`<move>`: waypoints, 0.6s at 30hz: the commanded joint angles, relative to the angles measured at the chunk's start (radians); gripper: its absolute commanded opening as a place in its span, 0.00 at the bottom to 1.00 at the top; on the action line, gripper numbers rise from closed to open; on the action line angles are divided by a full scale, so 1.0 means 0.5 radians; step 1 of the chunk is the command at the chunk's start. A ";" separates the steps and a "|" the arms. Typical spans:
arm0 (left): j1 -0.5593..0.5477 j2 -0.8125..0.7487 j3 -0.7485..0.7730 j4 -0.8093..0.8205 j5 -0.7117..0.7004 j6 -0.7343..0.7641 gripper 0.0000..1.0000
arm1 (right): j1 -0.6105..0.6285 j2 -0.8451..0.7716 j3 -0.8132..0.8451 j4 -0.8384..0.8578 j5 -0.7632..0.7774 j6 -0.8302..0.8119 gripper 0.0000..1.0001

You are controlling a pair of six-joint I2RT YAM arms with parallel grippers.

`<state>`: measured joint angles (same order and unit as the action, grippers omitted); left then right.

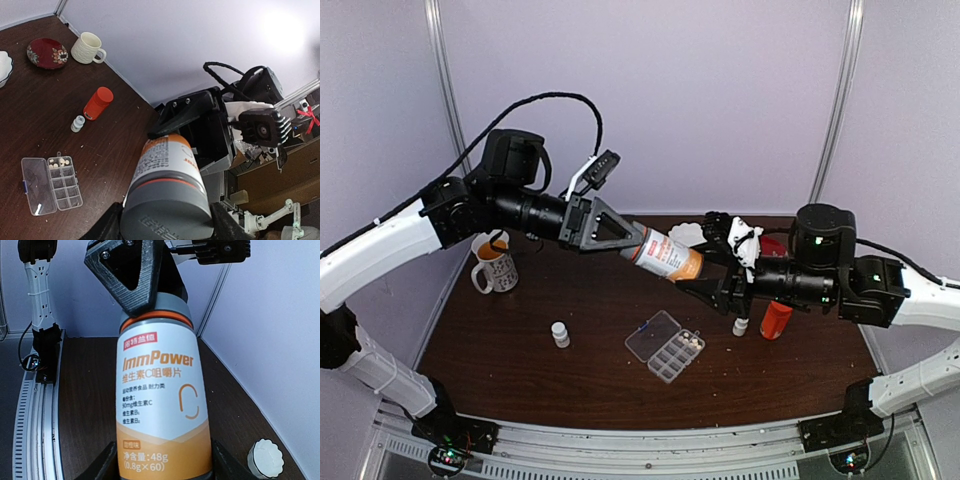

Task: Sort the pills into containers
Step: Screw the lid of the pill bottle onto the pill bottle.

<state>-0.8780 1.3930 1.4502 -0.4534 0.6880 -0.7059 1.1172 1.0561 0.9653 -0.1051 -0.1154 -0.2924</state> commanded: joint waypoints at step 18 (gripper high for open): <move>-0.047 0.045 0.218 -0.233 0.158 3.017 0.13 | -0.071 -0.124 0.035 0.189 -0.723 0.806 0.00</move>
<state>-0.8898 1.4052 1.5188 -0.5495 0.8490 0.4526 1.0851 1.0245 0.9756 -0.1234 -0.3885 0.0235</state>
